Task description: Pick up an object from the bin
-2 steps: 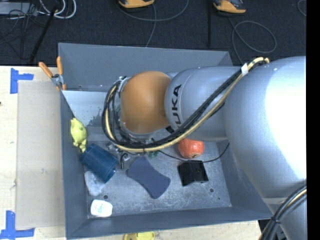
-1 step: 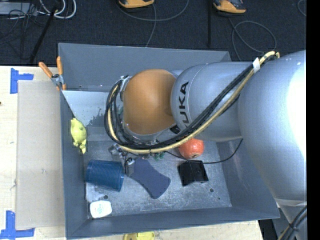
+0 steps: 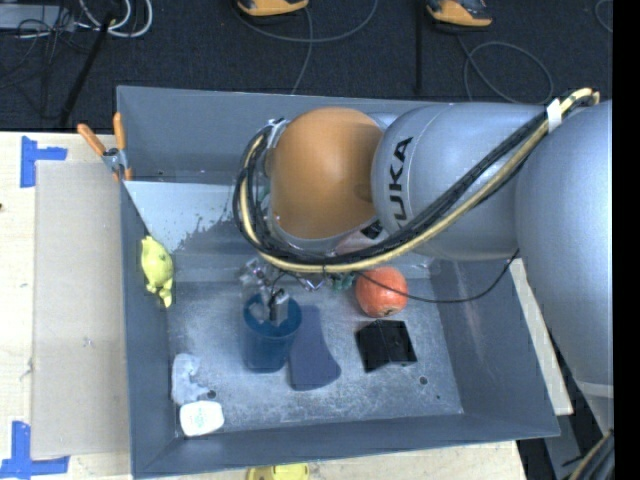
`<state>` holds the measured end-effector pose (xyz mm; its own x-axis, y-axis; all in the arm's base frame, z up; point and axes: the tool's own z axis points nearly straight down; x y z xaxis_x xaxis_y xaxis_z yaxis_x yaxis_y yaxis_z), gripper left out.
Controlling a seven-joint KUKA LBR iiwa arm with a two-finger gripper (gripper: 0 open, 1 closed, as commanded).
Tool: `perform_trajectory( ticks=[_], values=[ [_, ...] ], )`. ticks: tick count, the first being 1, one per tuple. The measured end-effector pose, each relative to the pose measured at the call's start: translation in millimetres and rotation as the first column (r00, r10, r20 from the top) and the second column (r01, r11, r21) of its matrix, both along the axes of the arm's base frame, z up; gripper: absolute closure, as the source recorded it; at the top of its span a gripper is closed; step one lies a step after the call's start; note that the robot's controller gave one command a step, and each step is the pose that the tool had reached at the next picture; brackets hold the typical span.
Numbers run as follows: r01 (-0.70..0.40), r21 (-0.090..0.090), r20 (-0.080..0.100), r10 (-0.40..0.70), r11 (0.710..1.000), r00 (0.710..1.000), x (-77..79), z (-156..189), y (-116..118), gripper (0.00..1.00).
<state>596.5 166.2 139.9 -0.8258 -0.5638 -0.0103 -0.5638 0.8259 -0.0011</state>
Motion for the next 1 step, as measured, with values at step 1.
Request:
perform_trajectory(
  ticks=[1],
  values=[
    [0.005,-0.007,-0.012,-0.005,1.000,1.000,-16.2,16.2,-14.2,1.00]
  ],
)
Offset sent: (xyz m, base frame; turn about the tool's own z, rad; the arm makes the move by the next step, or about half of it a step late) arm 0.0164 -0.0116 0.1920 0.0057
